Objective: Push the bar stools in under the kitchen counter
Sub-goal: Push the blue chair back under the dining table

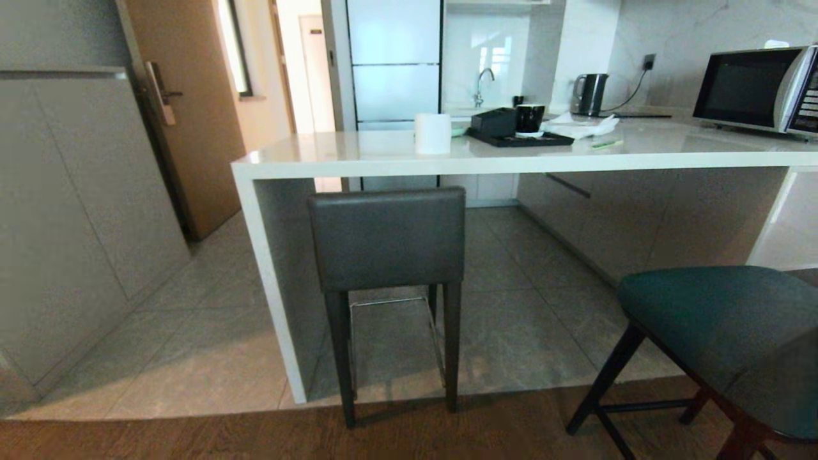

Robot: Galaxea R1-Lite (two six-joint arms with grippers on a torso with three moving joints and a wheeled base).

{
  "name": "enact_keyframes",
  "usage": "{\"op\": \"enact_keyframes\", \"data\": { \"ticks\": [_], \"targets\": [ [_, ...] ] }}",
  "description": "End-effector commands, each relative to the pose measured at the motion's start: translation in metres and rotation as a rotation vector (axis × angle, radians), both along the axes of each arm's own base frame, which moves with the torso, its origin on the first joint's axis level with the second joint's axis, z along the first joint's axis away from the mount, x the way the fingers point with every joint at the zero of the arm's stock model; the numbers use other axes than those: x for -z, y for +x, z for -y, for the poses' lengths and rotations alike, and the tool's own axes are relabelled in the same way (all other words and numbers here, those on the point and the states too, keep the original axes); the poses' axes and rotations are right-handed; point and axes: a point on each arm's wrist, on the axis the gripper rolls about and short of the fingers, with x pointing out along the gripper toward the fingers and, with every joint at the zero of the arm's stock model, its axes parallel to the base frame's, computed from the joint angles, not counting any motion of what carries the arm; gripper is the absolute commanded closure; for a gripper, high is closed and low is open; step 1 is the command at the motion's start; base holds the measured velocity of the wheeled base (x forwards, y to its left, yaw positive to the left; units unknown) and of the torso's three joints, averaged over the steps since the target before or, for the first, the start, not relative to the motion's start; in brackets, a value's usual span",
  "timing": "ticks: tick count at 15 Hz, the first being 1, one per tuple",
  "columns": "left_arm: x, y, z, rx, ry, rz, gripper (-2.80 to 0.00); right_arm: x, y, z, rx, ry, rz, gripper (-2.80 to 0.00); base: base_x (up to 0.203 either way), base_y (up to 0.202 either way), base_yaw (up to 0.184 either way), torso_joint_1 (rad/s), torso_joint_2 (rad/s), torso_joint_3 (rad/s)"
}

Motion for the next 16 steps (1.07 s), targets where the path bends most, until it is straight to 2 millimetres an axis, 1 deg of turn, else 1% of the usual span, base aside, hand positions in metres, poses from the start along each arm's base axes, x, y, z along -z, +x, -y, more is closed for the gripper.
{"op": "enact_keyframes", "data": {
  "ticks": [1, 8, 10, 16],
  "targets": [
    [0.0, 0.0, 0.0, -0.001, -0.001, 0.0, 0.0, 0.0026, 0.0008, 0.0, 0.0, 0.0, -0.01, 0.0, -0.132, 0.0, 0.003, -0.001, 0.01, 0.004],
    [0.0, 0.0, 0.0, -0.002, 0.001, 0.0, 0.0, 0.0025, 0.0008, 0.0, 0.0, 0.001, -0.01, 0.0, 0.0, 0.0, 0.0, 0.0, 0.0, 0.0],
    [0.0, 0.0, 0.0, -0.002, 0.001, 0.0, 0.0, 0.0026, 0.0008, 0.0, 0.001, 0.001, -0.01, 0.0, 0.004, -0.127, -0.002, 0.0, 0.0, 0.0],
    [0.0004, 0.0001, 0.0, -0.002, 0.001, -0.001, 0.0, 0.0026, 0.0008, 0.0, 0.001, 0.001, -0.01, 0.0, 0.0, -0.193, 0.002, 0.002, 0.0, 0.002]
  ]
}}
